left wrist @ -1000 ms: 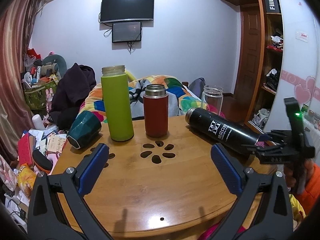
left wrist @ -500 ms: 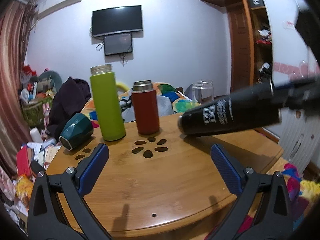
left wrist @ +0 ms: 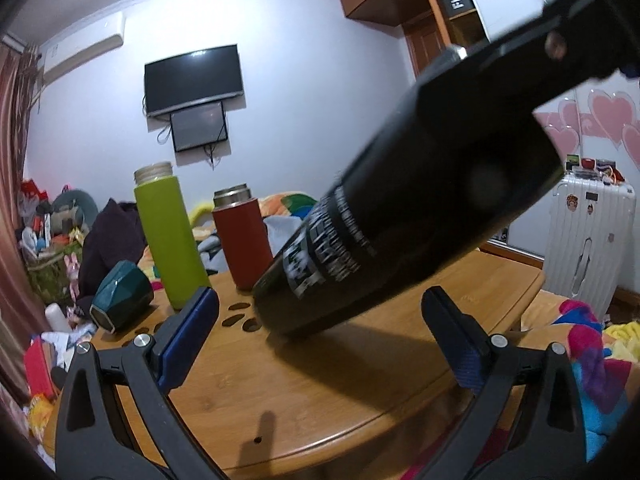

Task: Flip cup upside down
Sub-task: 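Lift the black tumbler with the right gripper toward the left gripper, then grasp the tumbler with the left gripper while the right gripper releases it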

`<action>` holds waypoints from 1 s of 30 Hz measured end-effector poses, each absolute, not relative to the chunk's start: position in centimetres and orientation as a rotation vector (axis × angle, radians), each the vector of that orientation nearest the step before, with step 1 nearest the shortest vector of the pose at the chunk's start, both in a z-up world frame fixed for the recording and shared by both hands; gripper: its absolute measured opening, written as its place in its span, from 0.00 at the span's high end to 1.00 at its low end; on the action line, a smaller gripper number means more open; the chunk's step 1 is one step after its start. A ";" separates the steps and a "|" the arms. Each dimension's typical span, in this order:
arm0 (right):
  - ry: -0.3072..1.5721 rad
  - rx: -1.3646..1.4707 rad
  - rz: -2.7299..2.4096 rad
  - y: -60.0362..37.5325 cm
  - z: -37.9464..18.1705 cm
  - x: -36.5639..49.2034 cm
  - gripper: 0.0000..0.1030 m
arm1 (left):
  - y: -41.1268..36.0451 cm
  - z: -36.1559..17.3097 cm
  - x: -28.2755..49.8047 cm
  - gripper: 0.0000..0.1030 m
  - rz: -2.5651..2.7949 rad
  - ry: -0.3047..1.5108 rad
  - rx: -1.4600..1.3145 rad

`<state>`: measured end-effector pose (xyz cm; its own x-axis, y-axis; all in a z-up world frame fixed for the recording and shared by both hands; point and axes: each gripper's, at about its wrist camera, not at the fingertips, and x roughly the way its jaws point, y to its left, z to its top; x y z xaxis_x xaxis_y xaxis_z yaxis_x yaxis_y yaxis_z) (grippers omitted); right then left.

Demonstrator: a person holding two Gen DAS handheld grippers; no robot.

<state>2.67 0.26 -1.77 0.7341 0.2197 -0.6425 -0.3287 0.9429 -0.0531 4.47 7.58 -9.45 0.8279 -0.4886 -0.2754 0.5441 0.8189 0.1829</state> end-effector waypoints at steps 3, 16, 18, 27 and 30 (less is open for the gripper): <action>0.693 -0.187 0.324 0.8 -1.9 2.1 0.41 | 7.0 -9.6 4.3 0.00 -0.541 0.178 0.286; 0.679 -0.219 0.418 1.4 -1.9 0.3 0.39 | 6.6 -9.7 2.6 0.24 -0.540 0.106 0.339; 0.673 -0.222 0.428 1.4 -1.8 0.1 0.39 | 6.4 -9.7 2.2 0.26 -0.531 0.092 0.355; 0.593 -0.206 0.454 0.7 -0.1 -1.6 0.31 | 6.6 -8.7 0.9 0.34 -0.495 0.070 0.367; 0.568 -0.187 0.424 0.0 0.5 -1.7 0.31 | 7.1 -8.0 0.8 0.38 -0.493 0.079 0.346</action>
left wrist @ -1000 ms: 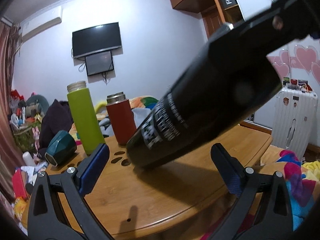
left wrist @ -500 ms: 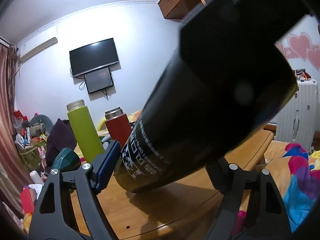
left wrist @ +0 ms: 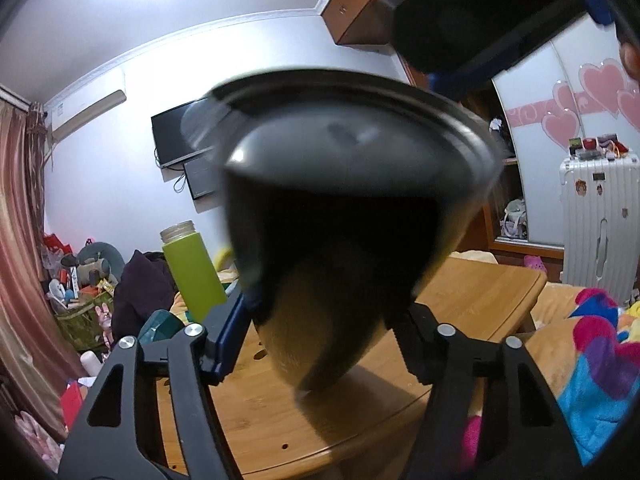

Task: Flip cup upside down
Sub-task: 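Grasp the tumbler with the left gripper while the right gripper releases it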

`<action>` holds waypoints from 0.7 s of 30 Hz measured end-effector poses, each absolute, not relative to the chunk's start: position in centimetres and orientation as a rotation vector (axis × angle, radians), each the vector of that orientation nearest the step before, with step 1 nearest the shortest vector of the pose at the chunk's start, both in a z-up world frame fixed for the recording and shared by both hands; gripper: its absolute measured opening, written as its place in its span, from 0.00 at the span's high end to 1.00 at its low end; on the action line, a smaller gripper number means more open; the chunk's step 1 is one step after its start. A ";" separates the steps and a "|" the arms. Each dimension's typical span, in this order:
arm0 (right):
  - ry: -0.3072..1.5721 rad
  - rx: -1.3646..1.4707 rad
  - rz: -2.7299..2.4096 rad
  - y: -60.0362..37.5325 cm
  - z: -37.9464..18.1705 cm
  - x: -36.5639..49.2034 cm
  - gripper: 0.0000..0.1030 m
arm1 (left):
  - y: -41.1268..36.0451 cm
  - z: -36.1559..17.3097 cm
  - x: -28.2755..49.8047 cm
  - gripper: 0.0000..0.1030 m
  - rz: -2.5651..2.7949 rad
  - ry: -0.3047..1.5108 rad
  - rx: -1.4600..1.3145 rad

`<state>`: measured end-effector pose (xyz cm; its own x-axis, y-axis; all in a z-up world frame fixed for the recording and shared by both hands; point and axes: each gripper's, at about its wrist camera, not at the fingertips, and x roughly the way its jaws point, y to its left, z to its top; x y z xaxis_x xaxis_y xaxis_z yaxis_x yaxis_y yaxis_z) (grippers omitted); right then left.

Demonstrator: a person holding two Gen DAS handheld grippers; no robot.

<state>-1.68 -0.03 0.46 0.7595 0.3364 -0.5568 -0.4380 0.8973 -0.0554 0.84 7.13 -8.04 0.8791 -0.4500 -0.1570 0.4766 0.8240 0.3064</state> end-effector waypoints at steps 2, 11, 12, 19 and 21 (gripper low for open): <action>0.559 -0.174 0.376 -0.6 0.4 -1.5 0.31 | 7.8 -7.4 1.4 0.38 -0.530 0.124 0.304; 0.570 -0.097 0.248 -2.2 -1.9 1.4 0.31 | 9.2 -5.5 3.2 0.38 -0.543 0.226 0.243; 0.569 -0.090 0.236 -2.2 -2.2 1.7 0.31 | 9.6 -5.2 3.8 0.38 -0.554 0.255 0.224; 0.539 -0.051 0.174 -2.6 -3.5 3.2 0.31 | 10.5 -3.4 7.8 0.38 -0.624 0.447 0.131; 0.536 -0.051 0.160 -2.4 -3.9 3.5 0.31 | 10.5 -2.9 9.0 0.38 -0.632 0.490 0.129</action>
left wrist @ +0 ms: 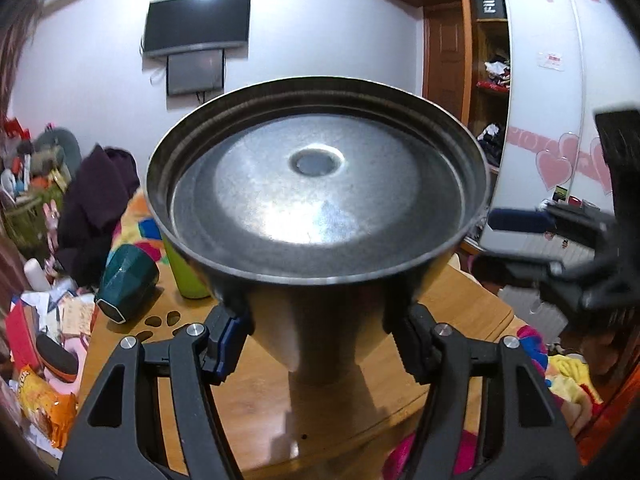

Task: Flip cup upside down
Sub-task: 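Grasp the tumbler with the left gripper while the right gripper releases it, then rotate the tumbler upright with the left gripper and lower it onto the table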

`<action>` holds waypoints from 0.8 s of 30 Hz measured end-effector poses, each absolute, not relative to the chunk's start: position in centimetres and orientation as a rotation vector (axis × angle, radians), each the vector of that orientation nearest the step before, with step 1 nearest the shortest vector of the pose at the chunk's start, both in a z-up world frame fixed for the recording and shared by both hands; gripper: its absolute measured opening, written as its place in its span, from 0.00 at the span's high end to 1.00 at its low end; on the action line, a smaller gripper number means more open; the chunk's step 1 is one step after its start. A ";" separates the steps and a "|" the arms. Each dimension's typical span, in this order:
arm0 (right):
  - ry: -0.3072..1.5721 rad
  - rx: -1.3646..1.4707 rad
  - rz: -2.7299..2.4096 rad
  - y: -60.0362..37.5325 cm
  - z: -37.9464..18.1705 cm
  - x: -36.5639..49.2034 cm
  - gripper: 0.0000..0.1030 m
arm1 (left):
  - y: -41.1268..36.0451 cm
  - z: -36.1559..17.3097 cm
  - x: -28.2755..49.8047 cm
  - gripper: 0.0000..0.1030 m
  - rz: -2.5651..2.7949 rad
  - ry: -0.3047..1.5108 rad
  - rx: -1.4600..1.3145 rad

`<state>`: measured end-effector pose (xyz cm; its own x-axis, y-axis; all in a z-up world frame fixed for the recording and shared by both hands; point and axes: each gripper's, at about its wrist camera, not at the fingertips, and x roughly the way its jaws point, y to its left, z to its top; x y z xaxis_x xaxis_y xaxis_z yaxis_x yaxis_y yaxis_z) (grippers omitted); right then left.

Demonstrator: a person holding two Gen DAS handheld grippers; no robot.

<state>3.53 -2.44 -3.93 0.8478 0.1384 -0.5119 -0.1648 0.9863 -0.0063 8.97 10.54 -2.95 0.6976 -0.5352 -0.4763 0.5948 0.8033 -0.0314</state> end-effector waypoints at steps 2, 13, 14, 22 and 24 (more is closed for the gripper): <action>0.528 -0.051 0.142 -2.3 -4.3 3.8 0.31 | 10.4 -2.6 10.3 0.38 -0.645 0.532 0.135; 0.506 -0.011 0.101 -2.7 -5.0 4.7 0.31 | 8.5 -1.8 13.6 0.38 -0.689 0.633 0.272; 0.506 -0.005 0.099 -2.7 -5.1 4.7 0.31 | 8.0 -1.8 13.4 0.38 -0.692 0.633 0.290; 0.506 0.032 0.091 -3.3 -5.1 4.9 0.31 | 7.3 -1.7 14.9 0.38 -0.713 0.673 0.298; 0.502 0.037 0.089 -3.4 -5.1 4.8 0.31 | 7.9 -1.9 15.1 0.38 -0.718 0.681 0.279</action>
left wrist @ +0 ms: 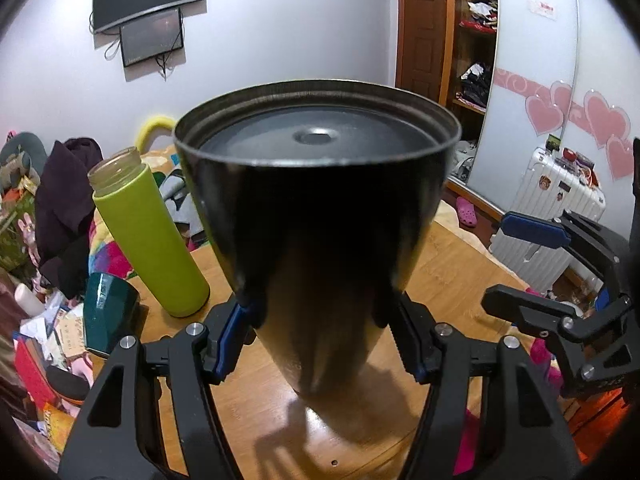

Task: Flip cup upside down
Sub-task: 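Rotate the tumbler upright with the left gripper and lower it onto the table, then open the left gripper and withdraw from the standing tumbler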

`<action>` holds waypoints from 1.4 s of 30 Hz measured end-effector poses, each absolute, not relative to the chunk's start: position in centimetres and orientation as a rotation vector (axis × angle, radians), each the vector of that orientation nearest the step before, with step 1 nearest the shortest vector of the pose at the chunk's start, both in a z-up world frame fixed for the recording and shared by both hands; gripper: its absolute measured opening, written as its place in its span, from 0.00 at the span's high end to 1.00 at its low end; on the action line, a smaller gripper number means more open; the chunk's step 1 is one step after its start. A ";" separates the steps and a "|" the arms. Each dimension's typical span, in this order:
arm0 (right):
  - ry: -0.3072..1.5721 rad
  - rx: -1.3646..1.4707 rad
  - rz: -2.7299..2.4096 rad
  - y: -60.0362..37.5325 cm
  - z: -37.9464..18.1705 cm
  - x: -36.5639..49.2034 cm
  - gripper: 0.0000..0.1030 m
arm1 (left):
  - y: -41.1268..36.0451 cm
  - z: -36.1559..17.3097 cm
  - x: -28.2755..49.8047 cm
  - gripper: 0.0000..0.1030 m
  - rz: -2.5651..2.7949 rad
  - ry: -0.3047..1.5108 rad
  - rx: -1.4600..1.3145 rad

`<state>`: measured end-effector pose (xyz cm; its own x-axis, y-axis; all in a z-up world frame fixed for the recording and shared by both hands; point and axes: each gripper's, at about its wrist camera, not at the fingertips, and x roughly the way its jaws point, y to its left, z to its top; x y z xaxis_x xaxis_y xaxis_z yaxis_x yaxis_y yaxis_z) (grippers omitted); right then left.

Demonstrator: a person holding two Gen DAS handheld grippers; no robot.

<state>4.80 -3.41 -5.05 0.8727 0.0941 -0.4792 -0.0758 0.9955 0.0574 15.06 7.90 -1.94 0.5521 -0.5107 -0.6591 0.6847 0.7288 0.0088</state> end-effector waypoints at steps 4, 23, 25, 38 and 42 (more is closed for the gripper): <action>0.502 0.046 0.092 -3.5 -5.0 4.8 0.31 | 8.3 -1.9 15.5 0.38 -0.723 0.693 0.244; 0.479 0.057 0.096 -3.0 -4.4 4.5 0.31 | 9.7 -0.1 13.9 0.15 -0.734 0.633 0.181; 0.473 0.062 0.094 -2.9 -4.2 4.3 0.31 | 10.4 0.6 12.8 0.09 -0.713 0.588 0.170; 0.348 0.055 0.054 -1.8 -0.7 0.7 0.00 | 14.0 2.8 5.6 0.00 -0.515 0.346 0.096; 0.307 0.035 0.048 -0.8 0.3 -0.8 0.00 | 14.6 2.6 4.5 0.00 -0.489 0.321 0.064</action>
<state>-0.75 -0.85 0.27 0.9520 0.0527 -0.3015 -0.0421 0.9982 0.0417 4.49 14.58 2.64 0.8340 -0.4511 -0.3177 0.4709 0.8820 -0.0161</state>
